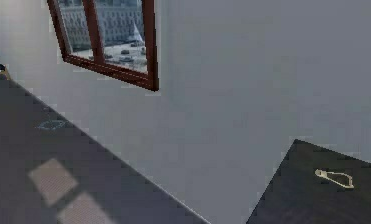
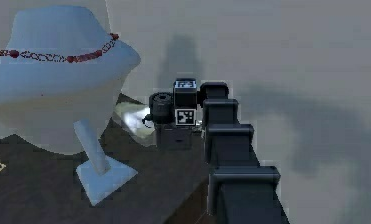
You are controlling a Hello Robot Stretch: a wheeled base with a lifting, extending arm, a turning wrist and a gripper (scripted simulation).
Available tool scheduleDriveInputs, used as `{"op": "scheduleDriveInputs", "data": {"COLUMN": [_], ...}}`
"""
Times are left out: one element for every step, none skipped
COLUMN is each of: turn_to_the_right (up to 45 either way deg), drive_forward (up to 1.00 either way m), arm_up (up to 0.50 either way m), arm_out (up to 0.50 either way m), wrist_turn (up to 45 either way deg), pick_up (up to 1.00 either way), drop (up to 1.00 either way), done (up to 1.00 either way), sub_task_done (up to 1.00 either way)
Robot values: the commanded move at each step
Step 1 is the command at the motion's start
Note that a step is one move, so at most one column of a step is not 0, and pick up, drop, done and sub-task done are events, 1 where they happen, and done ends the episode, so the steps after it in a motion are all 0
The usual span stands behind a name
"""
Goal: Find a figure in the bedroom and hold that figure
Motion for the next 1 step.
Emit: {"op": "scheduleDriveInputs", "data": {"turn_to_the_right": [0.0], "drive_forward": [0.00], "arm_up": [0.00], "arm_out": [0.00], "wrist_turn": [0.0], "pick_up": [1.00], "drop": [0.00], "done": [0.00], "sub_task_done": [0.00]}}
